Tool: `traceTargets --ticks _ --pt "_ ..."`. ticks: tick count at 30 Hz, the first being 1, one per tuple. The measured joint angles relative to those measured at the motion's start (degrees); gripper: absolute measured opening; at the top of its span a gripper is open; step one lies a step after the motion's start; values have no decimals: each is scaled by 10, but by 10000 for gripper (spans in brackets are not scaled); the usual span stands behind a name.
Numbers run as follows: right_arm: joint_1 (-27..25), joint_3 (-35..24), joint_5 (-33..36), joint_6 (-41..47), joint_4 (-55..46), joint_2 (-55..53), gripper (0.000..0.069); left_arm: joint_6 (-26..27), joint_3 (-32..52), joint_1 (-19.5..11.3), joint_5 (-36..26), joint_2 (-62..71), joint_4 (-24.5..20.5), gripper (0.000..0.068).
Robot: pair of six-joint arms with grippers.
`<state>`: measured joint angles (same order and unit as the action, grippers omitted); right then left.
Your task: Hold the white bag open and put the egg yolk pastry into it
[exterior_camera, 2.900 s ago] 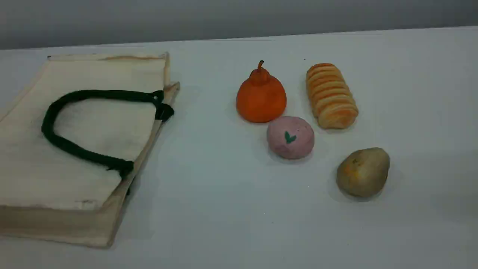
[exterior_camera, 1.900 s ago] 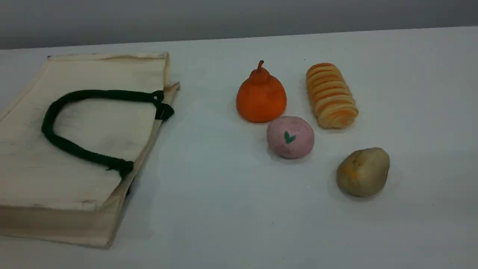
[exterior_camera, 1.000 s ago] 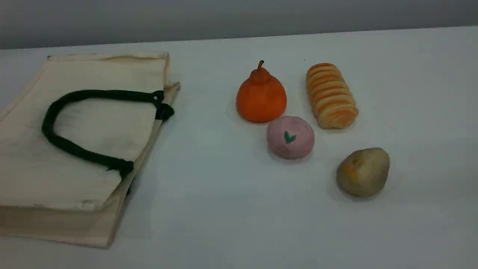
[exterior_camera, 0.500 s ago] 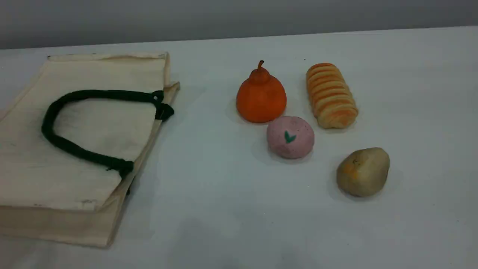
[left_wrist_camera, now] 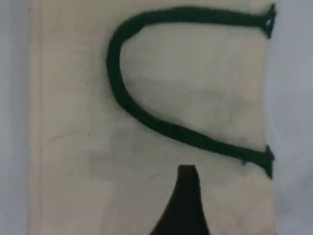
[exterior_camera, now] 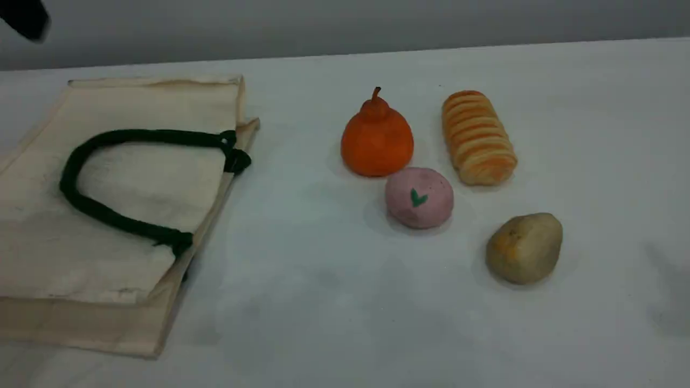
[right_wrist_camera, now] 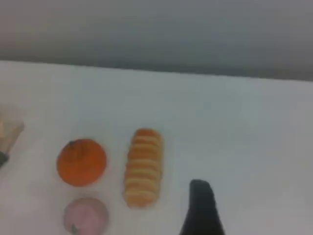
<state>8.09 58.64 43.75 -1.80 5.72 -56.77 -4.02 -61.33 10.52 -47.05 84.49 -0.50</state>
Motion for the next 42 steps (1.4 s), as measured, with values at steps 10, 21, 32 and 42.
traceTargets --ticks 10,21,32,42 --pt "0 1 -2 0 -1 -40 462 -74 -36 -1 52 165 -98 586" --pt "0 1 -2 0 0 -40 462 -193 -40 -1 65 266 -241 586" --pt "0 1 -2 0 1 -40 462 -333 -41 -27 96 297 -390 586" --pt "0 1 -4 0 6 -40 462 -322 -41 -41 122 304 -360 586"
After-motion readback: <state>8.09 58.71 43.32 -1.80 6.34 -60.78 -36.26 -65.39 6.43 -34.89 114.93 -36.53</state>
